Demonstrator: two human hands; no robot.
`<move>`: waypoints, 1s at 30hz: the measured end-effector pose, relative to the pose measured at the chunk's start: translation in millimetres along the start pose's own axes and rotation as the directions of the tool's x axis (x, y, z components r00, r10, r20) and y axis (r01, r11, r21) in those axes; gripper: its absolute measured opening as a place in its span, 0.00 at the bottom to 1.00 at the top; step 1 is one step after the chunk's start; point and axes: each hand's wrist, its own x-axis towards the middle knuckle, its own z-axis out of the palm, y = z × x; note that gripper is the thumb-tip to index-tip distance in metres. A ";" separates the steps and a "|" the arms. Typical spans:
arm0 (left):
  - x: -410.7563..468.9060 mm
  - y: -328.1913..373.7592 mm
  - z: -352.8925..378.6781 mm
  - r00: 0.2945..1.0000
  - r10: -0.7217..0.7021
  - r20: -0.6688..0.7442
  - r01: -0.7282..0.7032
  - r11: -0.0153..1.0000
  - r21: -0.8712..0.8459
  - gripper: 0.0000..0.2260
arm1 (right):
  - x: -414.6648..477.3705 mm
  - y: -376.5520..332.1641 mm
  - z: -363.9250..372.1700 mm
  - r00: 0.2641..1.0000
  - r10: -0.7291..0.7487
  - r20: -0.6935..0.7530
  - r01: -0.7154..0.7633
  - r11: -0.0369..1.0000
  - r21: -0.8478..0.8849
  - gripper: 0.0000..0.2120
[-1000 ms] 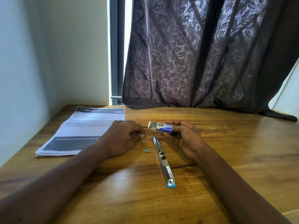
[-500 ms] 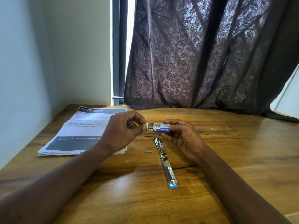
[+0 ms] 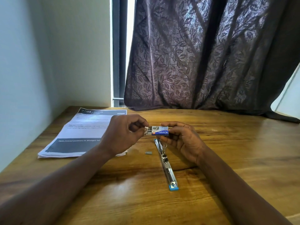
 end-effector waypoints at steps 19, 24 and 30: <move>0.7 3.3 -5.8 0.979 0.173 0.111 -0.200 0.931 0.307 0.07 | -2.9 -1.1 0.2 0.999 0.034 0.034 -0.032 0.999 -0.033 0.08; 1.6 0.2 -4.4 0.972 0.182 0.151 -0.214 0.947 0.238 0.08 | -2.5 -0.6 -0.4 0.999 0.041 0.034 -0.039 0.998 -0.042 0.07; 2.7 -3.9 -4.5 0.965 0.198 0.169 -0.225 0.962 0.156 0.11 | -2.6 0.7 -0.4 0.999 0.031 0.027 -0.030 0.999 -0.016 0.08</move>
